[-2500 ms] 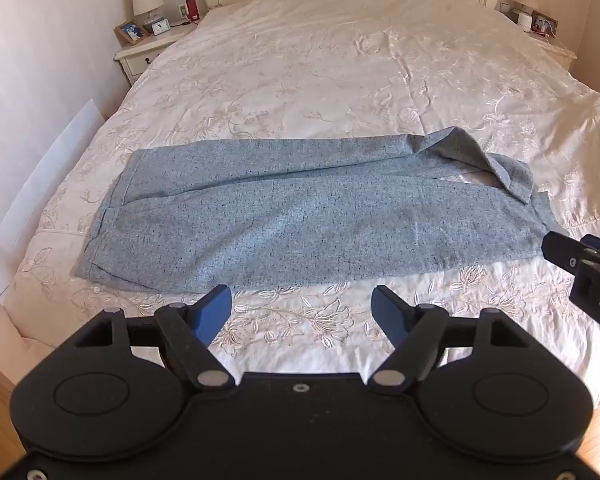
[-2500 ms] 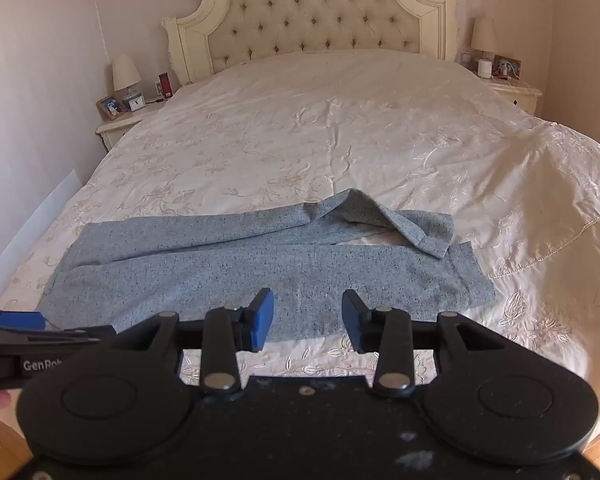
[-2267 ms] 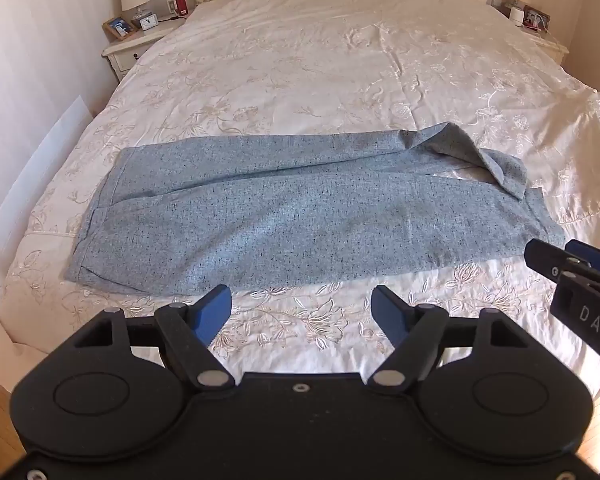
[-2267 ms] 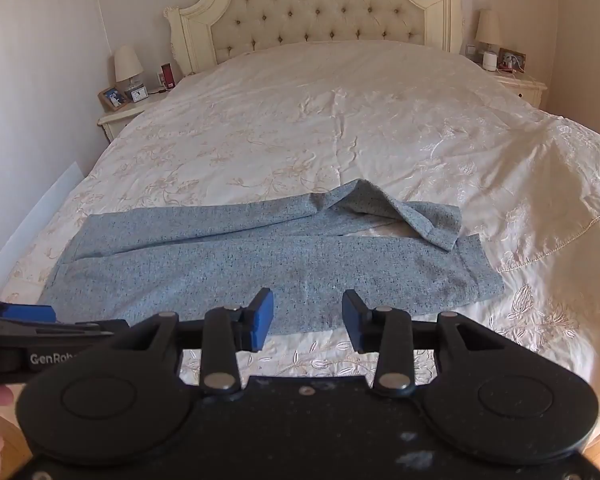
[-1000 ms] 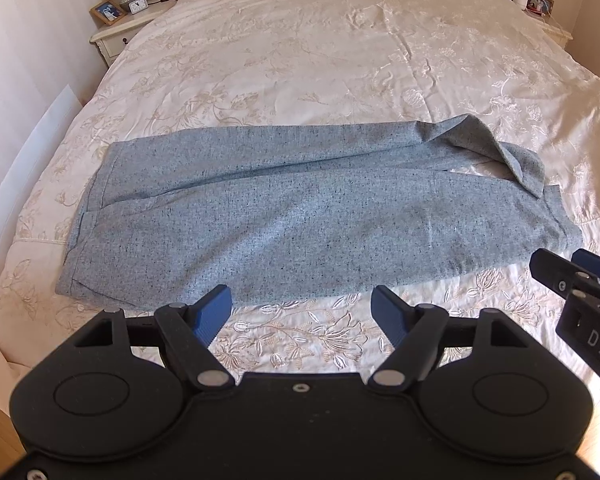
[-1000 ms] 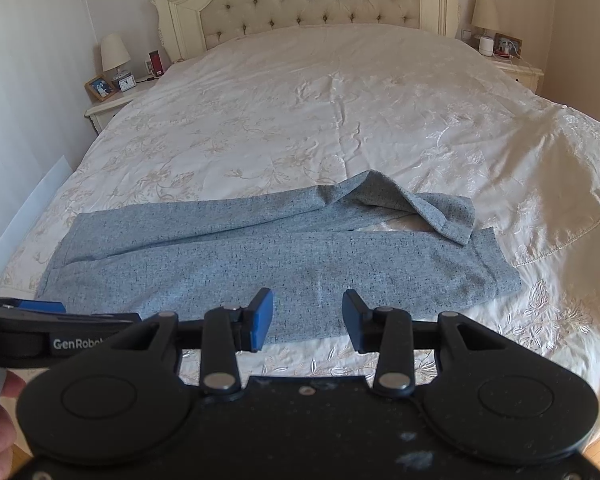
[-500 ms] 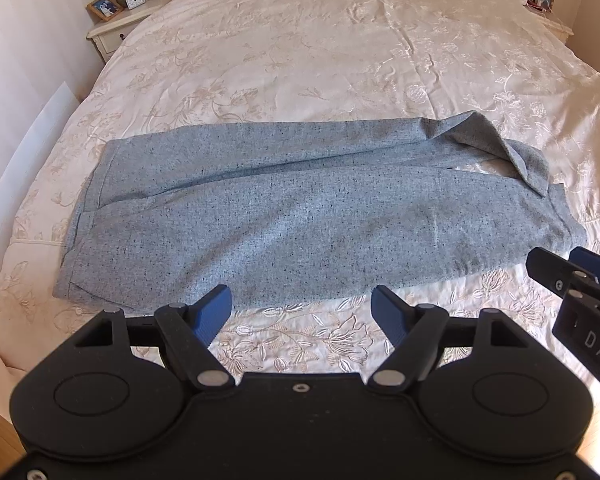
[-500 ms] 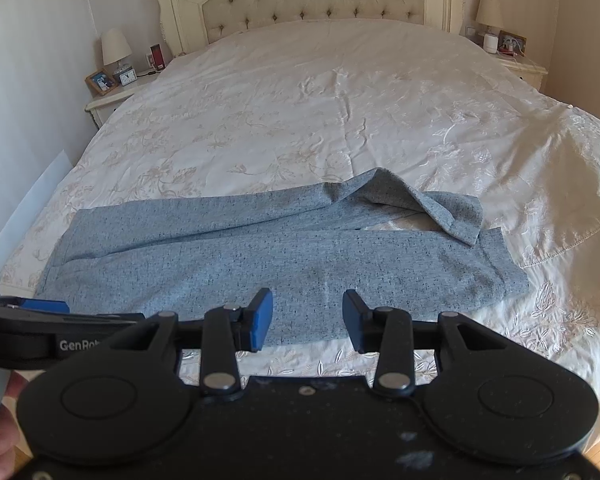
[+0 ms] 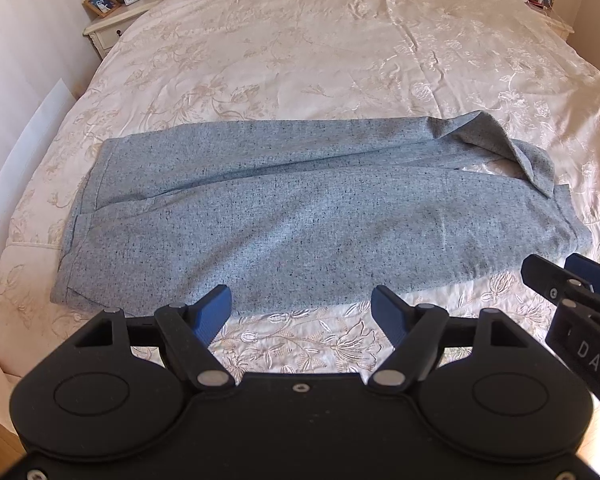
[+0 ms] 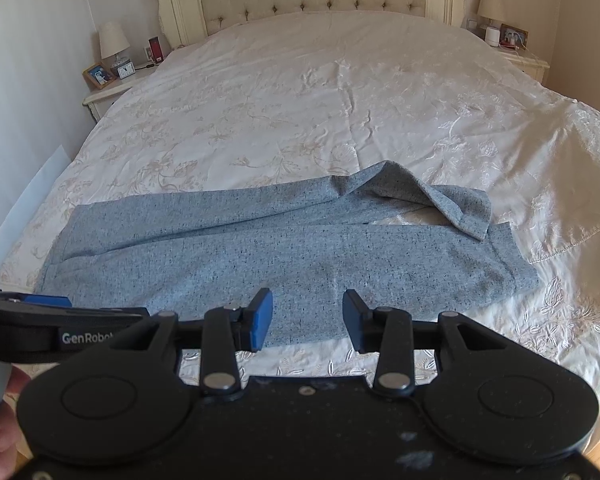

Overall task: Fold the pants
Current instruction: 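Move both tools toward the grey speckled trousers on the bed, then grasp the trouser leg hem with the right tool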

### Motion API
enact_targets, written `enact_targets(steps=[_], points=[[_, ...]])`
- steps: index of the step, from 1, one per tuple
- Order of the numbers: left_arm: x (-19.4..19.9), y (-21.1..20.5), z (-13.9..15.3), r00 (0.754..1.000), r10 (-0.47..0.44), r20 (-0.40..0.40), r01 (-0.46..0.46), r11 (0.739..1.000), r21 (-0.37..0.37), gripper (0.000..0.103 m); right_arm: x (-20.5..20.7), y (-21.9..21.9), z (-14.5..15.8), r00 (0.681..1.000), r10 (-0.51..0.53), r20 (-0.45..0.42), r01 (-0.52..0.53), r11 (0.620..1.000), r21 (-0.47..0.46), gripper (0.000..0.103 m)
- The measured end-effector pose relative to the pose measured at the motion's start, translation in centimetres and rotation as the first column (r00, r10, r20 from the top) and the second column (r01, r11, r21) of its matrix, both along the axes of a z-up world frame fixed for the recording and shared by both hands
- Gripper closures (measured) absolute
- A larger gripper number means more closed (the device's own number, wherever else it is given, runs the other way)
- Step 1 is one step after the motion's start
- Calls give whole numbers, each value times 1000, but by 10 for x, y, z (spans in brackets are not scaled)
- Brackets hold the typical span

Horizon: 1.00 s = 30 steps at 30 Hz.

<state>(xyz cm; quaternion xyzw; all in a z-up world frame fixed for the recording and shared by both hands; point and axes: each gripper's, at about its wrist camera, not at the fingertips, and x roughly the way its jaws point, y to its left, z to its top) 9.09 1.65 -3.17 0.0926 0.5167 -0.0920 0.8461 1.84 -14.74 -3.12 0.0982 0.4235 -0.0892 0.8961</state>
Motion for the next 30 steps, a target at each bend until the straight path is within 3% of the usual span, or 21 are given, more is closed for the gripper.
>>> enact_targets(steps=[19, 24, 30], points=[[9, 6, -5, 1000, -3, -9, 3, 1000, 0, 25, 6, 6, -5, 1000, -27, -17, 27, 1000, 14, 61], [11, 2, -17, 1000, -26, -14, 27, 1000, 16, 25, 3, -3, -14, 988, -148, -43, 148, 989, -19, 61], [11, -12, -44, 996, -74, -43, 75, 996, 37, 30, -14, -47, -39, 945, -322, -56, 321, 947, -24, 61]])
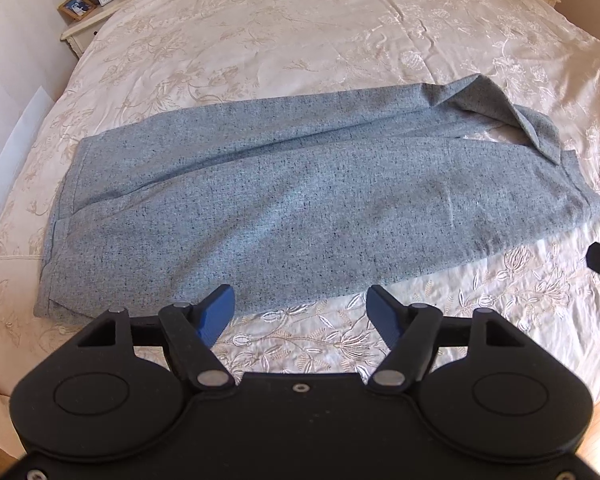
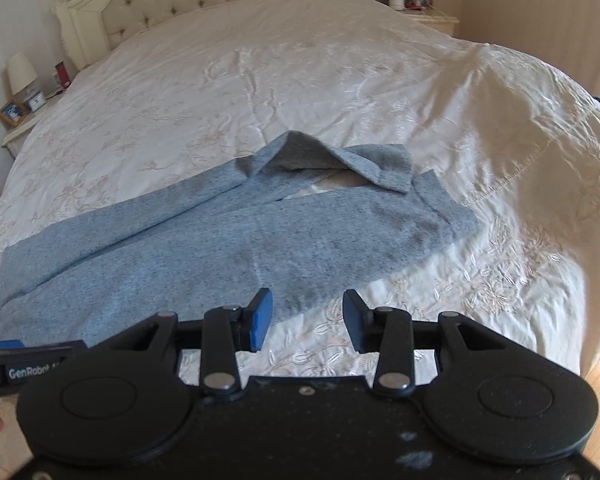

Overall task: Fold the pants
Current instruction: 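Grasp the trouser leg hem with the right tool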

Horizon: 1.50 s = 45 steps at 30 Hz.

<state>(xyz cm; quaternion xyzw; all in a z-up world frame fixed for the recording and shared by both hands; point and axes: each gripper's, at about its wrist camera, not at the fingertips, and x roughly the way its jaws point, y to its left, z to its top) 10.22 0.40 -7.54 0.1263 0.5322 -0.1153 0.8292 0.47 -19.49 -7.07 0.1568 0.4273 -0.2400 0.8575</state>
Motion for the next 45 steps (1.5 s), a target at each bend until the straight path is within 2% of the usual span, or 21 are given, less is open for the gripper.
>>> enact_targets(steps=[8, 12, 19, 24, 31, 36, 38, 40, 45], points=[[-3, -42, -37, 999, -48, -26, 48, 999, 13, 30, 4, -99, -44, 990, -127, -59, 129, 991, 23, 61], [-8, -72, -53, 998, -56, -26, 57, 998, 25, 30, 12, -146, -68, 984, -144, -101, 148, 988, 34, 61], [-12, -125, -93, 997, -58, -60, 61, 997, 52, 30, 34, -208, -115, 982, -67, -175, 84, 993, 88, 61], [-7, -150, -110, 997, -44, -69, 51, 994, 99, 30, 58, -232, -137, 987, -1, -163, 19, 994, 112, 61], [0, -157, -110, 998, 12, -61, -4, 993, 121, 30, 94, -266, -160, 991, 6, -137, 11, 992, 124, 61], [-3, -154, -106, 997, 47, -65, -39, 992, 121, 30, 102, -280, -168, 987, 43, -152, -9, 975, 221, 59], [-4, -152, -105, 996, 54, -72, -45, 992, 116, 30, 106, -281, -166, 982, 96, -165, -46, 958, 282, 66], [-6, -151, -105, 996, 49, -76, -40, 993, 115, 30, 108, -281, -157, 977, 135, -163, -79, 947, 311, 98], [-13, -151, -102, 996, 13, -84, -3, 993, 121, 30, 98, -290, -120, 985, 120, -126, -69, 936, 346, 100]])
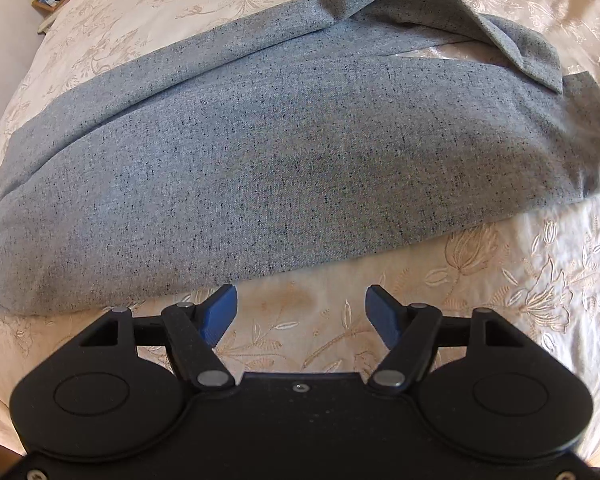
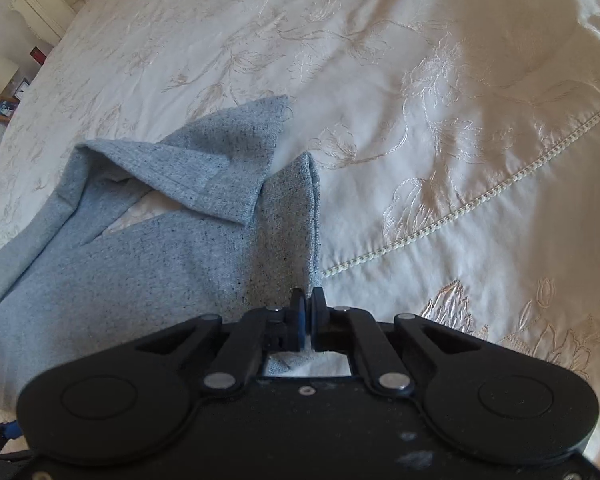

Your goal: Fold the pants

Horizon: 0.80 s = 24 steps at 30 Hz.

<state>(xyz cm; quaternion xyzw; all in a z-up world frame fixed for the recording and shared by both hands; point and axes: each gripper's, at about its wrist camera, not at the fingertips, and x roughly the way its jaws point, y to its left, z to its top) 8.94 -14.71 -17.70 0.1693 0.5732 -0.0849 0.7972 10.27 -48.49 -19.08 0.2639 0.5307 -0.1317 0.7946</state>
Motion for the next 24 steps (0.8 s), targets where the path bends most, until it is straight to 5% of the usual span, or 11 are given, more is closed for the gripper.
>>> enact_targets(steps=[6, 10, 13, 15, 19, 24], points=[[-7, 4, 11, 1000, -15, 0, 15, 999, -46, 30, -26, -27, 33, 996, -85, -14, 86, 991, 99, 101], [-13, 3, 19, 999, -47, 18, 49, 996, -69, 30, -41, -28, 40, 996, -71, -45, 72, 997, 24, 103], [-13, 0, 15, 997, -62, 37, 64, 996, -57, 30, -48, -31, 17, 990, -78, -117, 63, 990, -128, 102], [-10, -2, 7, 998, -55, 20, 55, 998, -32, 30, -48, -38, 3, 987, -52, -152, 36, 993, -110, 100], [-5, 0, 0, 999, -27, 32, 27, 1000, -7, 30, -49, -38, 1, 998, -3, -56, -1, 998, -64, 77], [-2, 2, 2, 1000, 15, 13, -14, 1000, -25, 30, -17, -27, -7, 997, 73, 40, -69, 994, -83, 68]])
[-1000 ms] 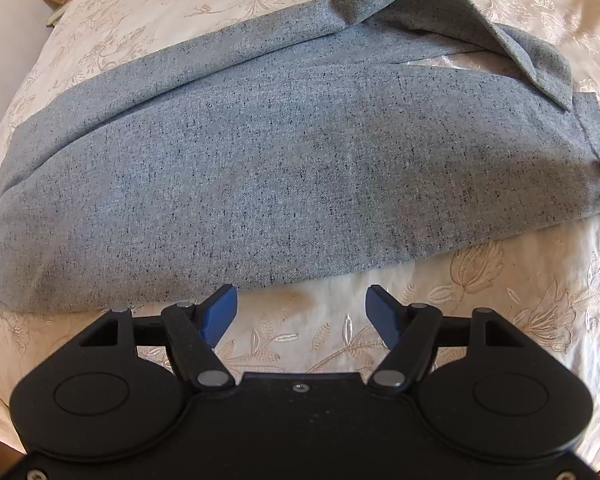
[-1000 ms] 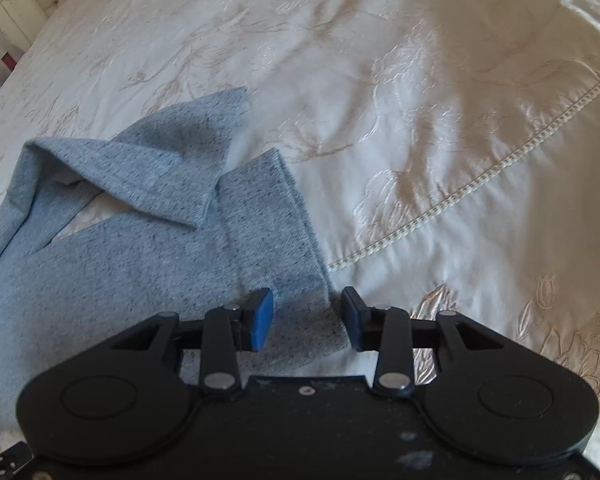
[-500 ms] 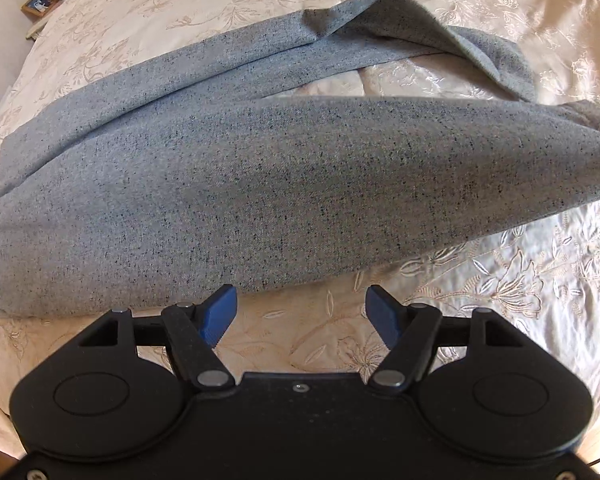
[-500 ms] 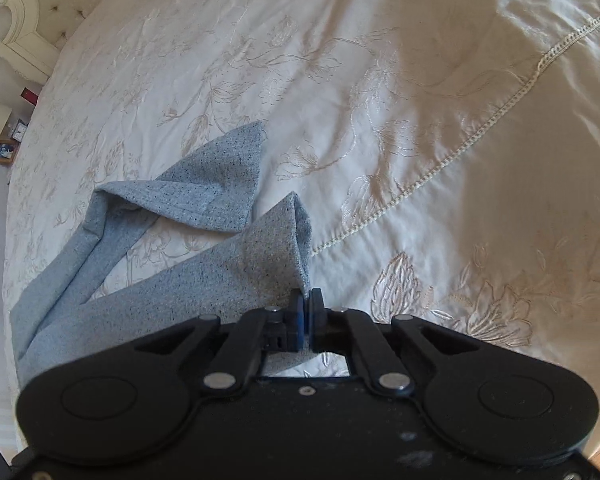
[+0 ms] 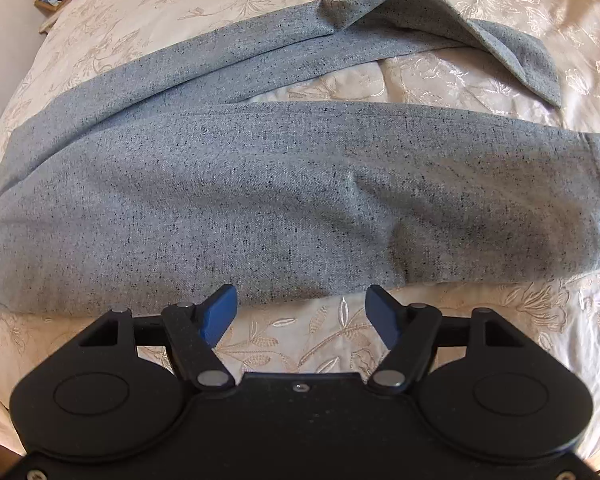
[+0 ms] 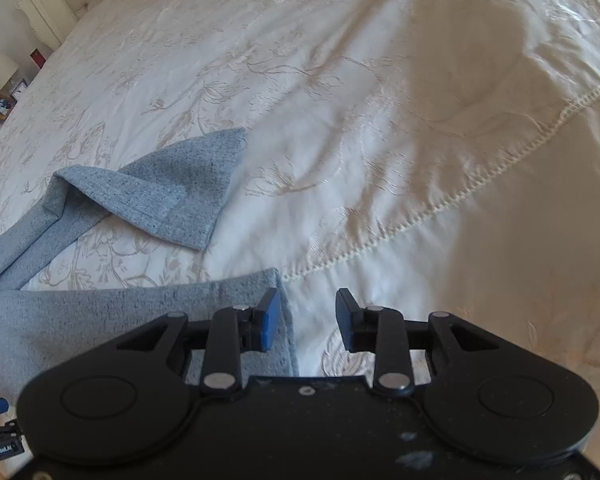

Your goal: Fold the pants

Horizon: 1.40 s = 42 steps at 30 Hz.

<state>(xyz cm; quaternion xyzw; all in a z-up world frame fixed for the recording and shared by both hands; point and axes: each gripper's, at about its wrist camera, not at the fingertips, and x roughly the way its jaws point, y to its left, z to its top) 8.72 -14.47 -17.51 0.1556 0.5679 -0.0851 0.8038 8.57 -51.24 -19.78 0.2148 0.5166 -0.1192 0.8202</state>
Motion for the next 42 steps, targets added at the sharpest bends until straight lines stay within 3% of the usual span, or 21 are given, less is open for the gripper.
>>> enact_targets(steps=[6, 8, 9, 10, 14, 18, 21, 22, 24, 25, 28, 34, 37, 42], points=[[-9, 1, 12, 1000, 10, 5, -10, 1000, 1, 30, 31, 13, -33, 993, 97, -62, -94, 995, 44, 66], [-9, 4, 14, 1000, 22, 3, -22, 1000, -1, 30, 36, 22, -30, 988, 143, -64, -142, 990, 26, 79], [-9, 5, 14, 1000, 28, 3, -28, 1000, -2, 30, 38, 26, -27, 984, 165, -70, -165, 986, 6, 97], [-9, 7, 15, 999, 32, 5, -32, 999, -3, 30, 40, 30, -22, 984, 171, -52, -173, 984, -45, 98], [0, 14, 15, 999, 36, 27, -36, 999, 3, 30, 52, 36, -11, 987, 159, 11, -155, 973, -173, 99], [17, 21, 8, 998, 44, 46, -44, 999, -3, 30, 69, 41, -34, 986, 155, -60, -164, 966, -198, 98], [31, 22, -7, 998, 35, 46, -35, 999, 14, 30, 69, 45, -36, 990, 115, -79, -130, 964, -233, 83], [36, 23, -17, 1000, 29, 12, -29, 999, 22, 30, 68, 43, -30, 994, 72, -79, -89, 967, -238, 78], [50, 23, -42, 990, 1, -140, 5, 999, 44, 33, 65, 40, -16, 999, -6, -47, -5, 972, -234, 78], [54, 25, -44, 987, -16, -162, 19, 1000, 21, 37, 64, 38, -8, 999, -26, -28, 19, 977, -213, 78], [69, 32, -20, 987, -52, -151, 49, 999, -19, 44, 67, 34, 17, 998, -69, 14, 70, 989, -131, 77], [123, 56, 65, 995, -52, 83, 57, 997, -56, 44, 112, 61, 37, 998, -54, 22, 54, 999, 0, 72], [146, 68, 86, 988, -14, 152, 24, 998, -61, 43, 127, 92, 26, 999, -46, 4, 46, 998, 54, 72], [168, 102, 98, 983, 63, 172, -47, 994, -94, 43, 150, 140, -13, 996, -25, -88, 35, 992, 117, 72]])
